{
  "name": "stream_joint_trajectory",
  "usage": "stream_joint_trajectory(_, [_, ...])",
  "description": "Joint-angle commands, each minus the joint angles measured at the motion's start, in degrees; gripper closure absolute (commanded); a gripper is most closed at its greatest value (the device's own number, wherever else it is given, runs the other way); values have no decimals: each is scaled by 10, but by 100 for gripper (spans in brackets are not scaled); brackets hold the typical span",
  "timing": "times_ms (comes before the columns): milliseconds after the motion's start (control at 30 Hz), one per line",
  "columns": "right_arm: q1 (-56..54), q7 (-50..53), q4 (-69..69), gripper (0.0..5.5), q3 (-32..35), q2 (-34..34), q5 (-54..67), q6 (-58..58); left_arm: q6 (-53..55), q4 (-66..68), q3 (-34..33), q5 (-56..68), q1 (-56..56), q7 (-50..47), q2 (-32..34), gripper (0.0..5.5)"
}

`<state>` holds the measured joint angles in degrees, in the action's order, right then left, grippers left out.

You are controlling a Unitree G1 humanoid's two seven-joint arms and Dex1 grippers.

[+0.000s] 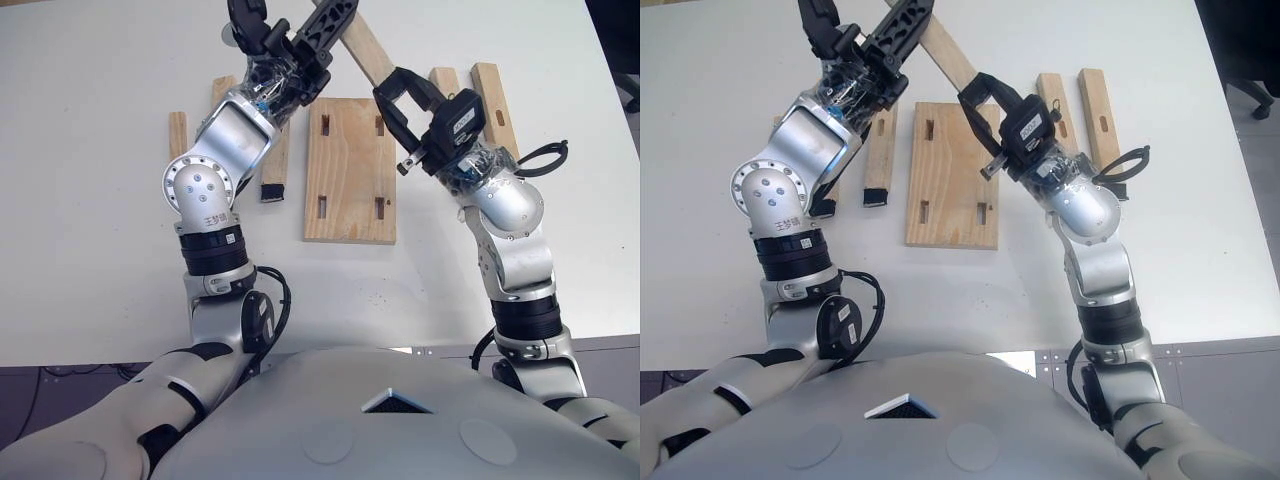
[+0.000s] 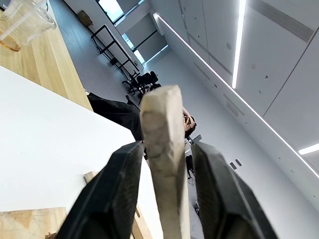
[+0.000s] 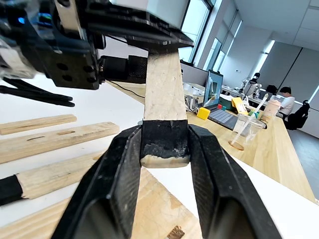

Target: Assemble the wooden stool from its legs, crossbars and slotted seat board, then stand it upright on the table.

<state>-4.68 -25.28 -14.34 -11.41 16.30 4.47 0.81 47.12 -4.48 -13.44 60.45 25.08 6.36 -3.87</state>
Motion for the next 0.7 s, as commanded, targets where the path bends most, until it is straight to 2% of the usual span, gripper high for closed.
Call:
stream_joint_trajectory(33, [4,-6,-13,419,-1,0,2,10,-3,-2,1,1,7,-5,1,449])
stream_joint_trajectory(133, [4,-6,-13,419,0,0,2,13,-8,0,-1,-2,7,-4,3,487])
stream_joint_trajectory(267, [7,-1,-14,419,2,-2,5,20,-17,-2,3,-17,4,5,9,497])
stream_joint_trajectory(300, [7,2,-13,382,4,-4,7,23,-25,-1,8,-30,2,8,13,497])
stream_joint_trajectory(400, [5,9,-4,340,10,-8,11,27,-59,6,19,-78,-2,22,27,512])
stream_joint_trajectory(533, [8,31,26,273,30,-9,6,39,-160,19,46,-199,-18,41,64,512])
stream_joint_trajectory(700, [15,50,61,269,54,0,-3,36,-298,39,56,-339,-75,50,107,512])
